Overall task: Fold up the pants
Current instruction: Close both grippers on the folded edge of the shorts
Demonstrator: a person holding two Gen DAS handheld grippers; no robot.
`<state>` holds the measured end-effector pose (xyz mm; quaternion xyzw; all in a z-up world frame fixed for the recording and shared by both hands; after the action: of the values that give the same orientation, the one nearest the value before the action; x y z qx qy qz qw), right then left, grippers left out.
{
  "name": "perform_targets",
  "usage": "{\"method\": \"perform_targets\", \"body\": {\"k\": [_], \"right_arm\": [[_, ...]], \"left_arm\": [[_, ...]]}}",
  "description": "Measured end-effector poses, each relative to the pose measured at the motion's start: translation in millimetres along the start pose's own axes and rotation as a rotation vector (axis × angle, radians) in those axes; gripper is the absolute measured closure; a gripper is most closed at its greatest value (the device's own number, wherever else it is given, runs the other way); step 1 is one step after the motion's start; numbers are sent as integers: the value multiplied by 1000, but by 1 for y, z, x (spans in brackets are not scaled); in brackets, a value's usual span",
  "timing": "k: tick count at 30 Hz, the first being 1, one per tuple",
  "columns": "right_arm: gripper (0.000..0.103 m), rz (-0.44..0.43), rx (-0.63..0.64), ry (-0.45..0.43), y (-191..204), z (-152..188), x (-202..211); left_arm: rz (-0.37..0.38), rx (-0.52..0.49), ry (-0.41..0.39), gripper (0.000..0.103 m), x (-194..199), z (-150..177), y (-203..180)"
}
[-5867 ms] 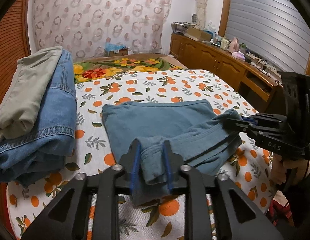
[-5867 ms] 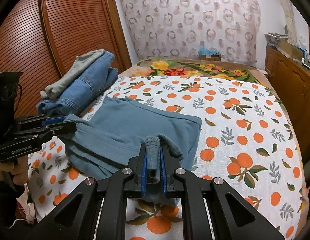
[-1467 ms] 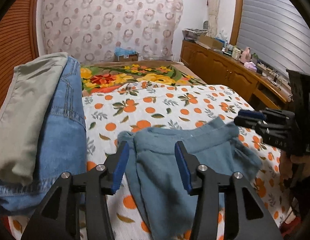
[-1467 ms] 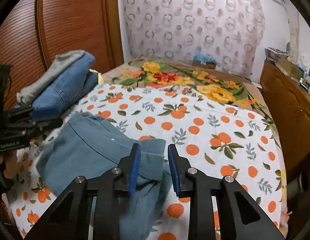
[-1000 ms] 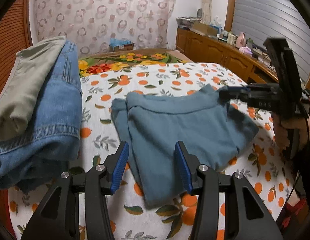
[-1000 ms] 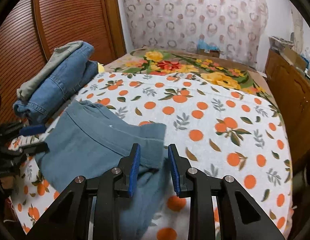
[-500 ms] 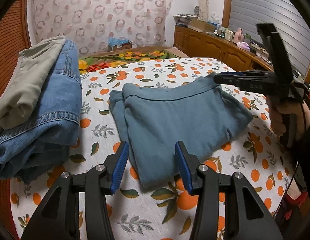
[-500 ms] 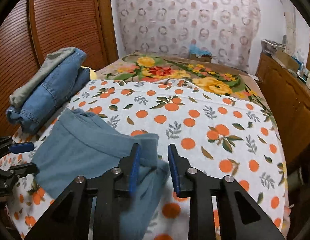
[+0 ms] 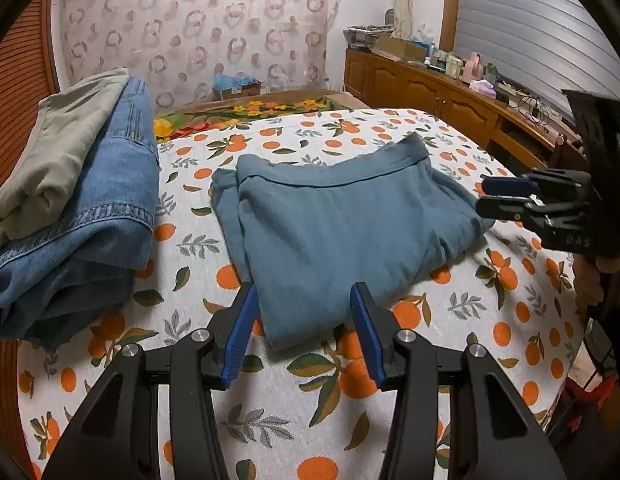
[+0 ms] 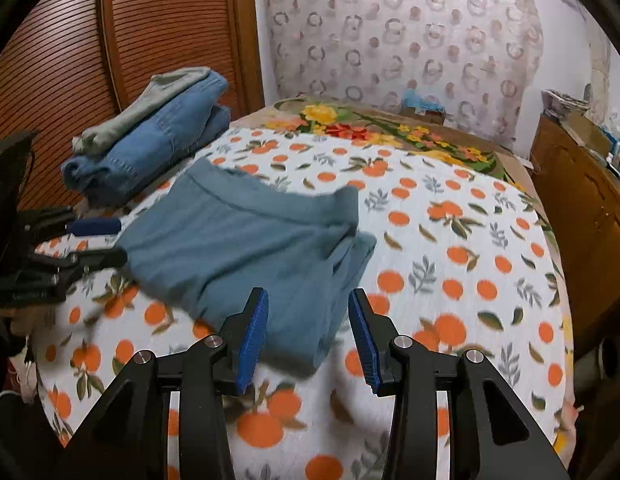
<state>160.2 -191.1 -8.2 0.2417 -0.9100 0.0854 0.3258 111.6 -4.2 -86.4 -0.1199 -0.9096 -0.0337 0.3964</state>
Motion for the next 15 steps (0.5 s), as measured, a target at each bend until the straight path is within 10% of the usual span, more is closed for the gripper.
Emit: {"method": "perform_targets", "body": {"k": [15], "right_arm": [[60,-40,-9,40,1,11,-8]], "left_arm": [[17,-4,41,60,-5,15,4]]}}
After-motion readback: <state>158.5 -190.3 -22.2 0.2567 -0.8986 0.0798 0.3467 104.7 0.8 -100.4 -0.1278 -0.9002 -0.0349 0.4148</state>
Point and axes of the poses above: each gripper's, at about its wrist camera, not at the fingertips, and x roughly against the way its jaws point, y to its left, z to its underside, the point moved 2 cm from there along -x, roughly the way its jaws point, and after that the axes turned 1 degree about y, right-handed, at the moved point
